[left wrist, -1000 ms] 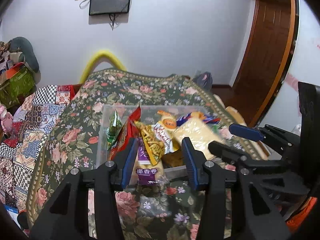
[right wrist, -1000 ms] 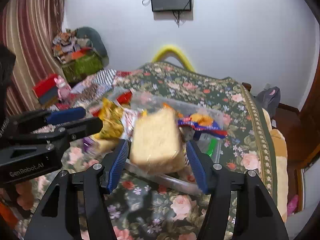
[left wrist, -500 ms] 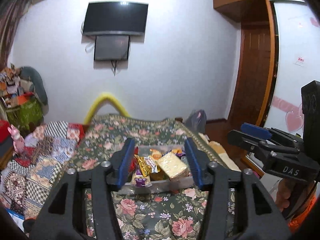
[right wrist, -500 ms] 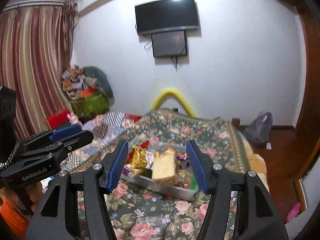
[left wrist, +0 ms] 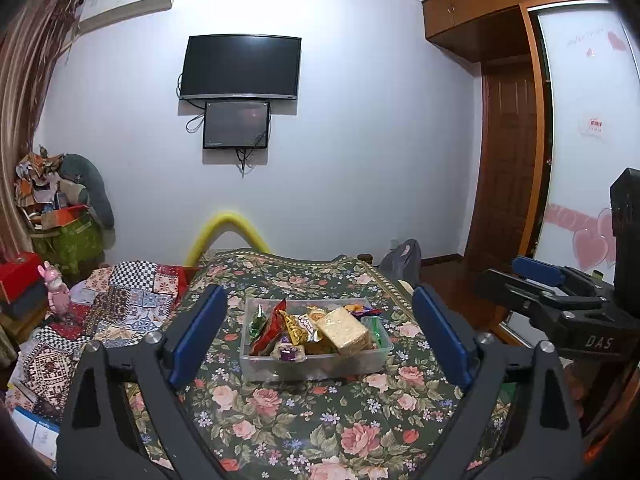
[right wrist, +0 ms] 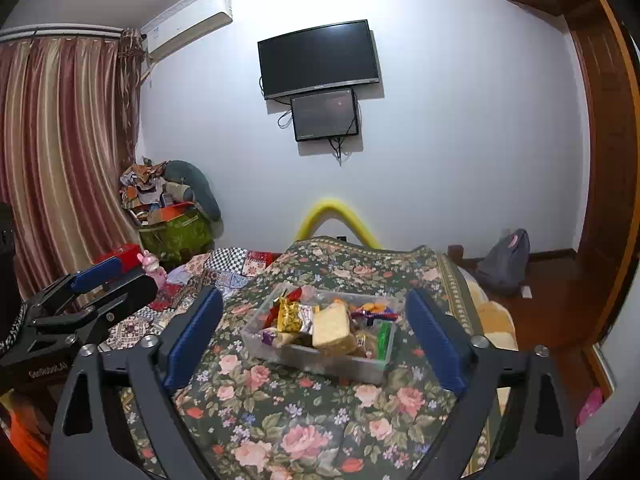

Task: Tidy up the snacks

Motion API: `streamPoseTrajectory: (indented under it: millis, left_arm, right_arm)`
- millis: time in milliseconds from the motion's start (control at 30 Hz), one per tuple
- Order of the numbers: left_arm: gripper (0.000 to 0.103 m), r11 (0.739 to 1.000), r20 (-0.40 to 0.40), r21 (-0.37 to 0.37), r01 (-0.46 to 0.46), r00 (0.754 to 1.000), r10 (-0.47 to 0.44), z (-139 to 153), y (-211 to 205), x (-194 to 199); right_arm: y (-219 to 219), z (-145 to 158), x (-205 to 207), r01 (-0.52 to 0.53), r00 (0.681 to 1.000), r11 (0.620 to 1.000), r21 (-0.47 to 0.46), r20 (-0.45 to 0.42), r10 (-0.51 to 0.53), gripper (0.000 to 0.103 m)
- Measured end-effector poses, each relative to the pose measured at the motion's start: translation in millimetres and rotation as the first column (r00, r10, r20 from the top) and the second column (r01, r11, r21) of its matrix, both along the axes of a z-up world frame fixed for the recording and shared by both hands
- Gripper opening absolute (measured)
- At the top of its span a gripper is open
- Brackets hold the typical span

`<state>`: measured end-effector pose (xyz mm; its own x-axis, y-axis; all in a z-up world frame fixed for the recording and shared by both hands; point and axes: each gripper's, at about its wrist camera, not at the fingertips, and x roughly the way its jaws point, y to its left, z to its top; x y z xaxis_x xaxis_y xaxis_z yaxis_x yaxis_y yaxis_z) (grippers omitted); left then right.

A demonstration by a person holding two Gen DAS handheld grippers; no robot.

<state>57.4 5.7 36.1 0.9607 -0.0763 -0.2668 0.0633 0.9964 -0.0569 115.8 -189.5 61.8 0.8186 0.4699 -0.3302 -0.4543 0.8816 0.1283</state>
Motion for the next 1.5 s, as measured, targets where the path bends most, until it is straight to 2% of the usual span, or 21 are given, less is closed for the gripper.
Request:
streamPoseTrajectory:
  millis: [33, 133, 533, 1100, 1500]
  left_arm:
    - [0.1, 1.0, 0.002, 0.002, -0.003, 1.0, 0.003, -0.1, 0.0, -1.7]
    - [0.102, 1.0, 0.006, 0.006, -0.013, 1.0, 0.013, -2.1, 0.7, -6.4]
    - [0.102, 1.0, -0.009, -0.001, -0.014, 1.0, 0.014, -10.6, 0.0, -12.5]
    - [0.103, 1.0, -0.026, -0.022, -0.007, 1.0, 0.006, -12.4, 3.1, -11.2]
    - [0.103, 1.0, -0.028, -0.009, 0.009, 1.0, -0.009, -12.8, -0.1, -11.5]
  right_arm:
    - [-1.4, -0.4, -1.8, 0.008, 1.0, 1.0, 0.002, 0.004, -0.008, 0.102]
    - [-3.6, -2.8, -7.6, 0.025, 1.0, 1.0, -0.003, 0.012, -0.025, 0.103]
    - [-4.4, -9.4, -21.1, 0.032, 0.999, 0.999, -0.039, 0.021, -0.031, 0.103]
    - [-4.8, -10.0, -23.2, 0.035, 0.999, 0.998, -0.043, 0.026, -0.034, 0.103]
    - [-8.6, -6.5, -21.1, 0.04, 0.999, 0.999, -0.038, 0.024, -0.039, 0.103]
